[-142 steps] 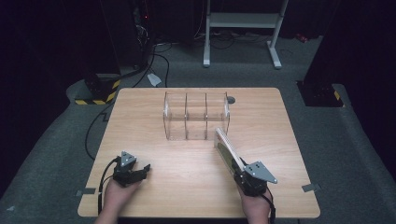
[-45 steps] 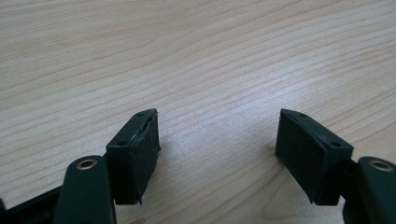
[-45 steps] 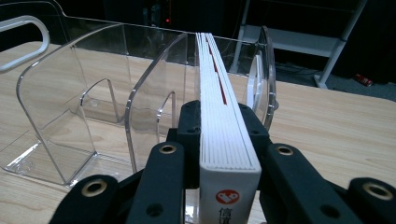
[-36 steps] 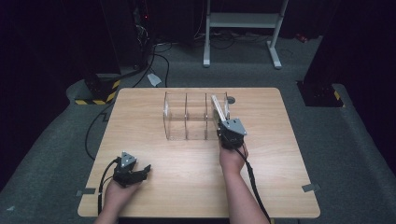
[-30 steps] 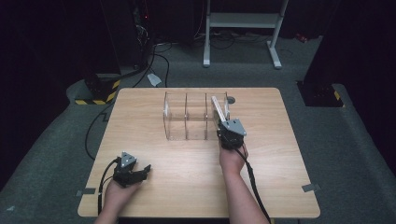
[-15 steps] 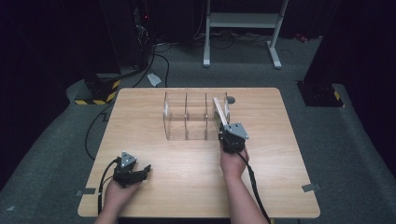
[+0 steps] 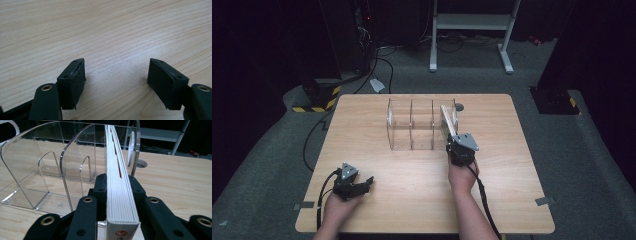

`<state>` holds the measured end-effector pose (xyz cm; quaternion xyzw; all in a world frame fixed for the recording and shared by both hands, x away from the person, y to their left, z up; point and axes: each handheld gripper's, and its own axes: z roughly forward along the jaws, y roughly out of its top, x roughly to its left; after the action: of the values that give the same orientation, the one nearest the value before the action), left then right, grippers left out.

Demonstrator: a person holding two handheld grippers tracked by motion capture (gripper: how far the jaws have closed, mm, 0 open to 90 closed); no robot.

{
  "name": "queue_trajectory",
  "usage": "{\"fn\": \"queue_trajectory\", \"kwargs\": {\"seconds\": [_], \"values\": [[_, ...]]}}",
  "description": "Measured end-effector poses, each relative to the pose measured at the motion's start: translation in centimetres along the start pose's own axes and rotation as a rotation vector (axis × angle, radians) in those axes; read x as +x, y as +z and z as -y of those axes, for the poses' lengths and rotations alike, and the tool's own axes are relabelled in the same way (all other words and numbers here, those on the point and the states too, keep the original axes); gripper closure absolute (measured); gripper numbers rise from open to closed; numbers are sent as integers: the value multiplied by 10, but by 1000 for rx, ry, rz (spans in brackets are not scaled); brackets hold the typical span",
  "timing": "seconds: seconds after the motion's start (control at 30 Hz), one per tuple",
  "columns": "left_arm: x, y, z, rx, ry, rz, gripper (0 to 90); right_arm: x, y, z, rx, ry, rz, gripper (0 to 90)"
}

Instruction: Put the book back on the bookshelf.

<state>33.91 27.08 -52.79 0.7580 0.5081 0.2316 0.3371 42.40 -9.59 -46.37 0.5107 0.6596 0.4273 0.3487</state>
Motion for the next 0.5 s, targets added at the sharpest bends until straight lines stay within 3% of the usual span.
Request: {"fn": "queue_trajectory", "kwargs": {"seconds": [0.2,0.5], "values": [[0,0,0,-2,1,-1,309,-2,-7,4,31,2,-20,630],[-1,0,1,-6,-4,1,312,-7,-17,17,36,22,-24,675]]}}
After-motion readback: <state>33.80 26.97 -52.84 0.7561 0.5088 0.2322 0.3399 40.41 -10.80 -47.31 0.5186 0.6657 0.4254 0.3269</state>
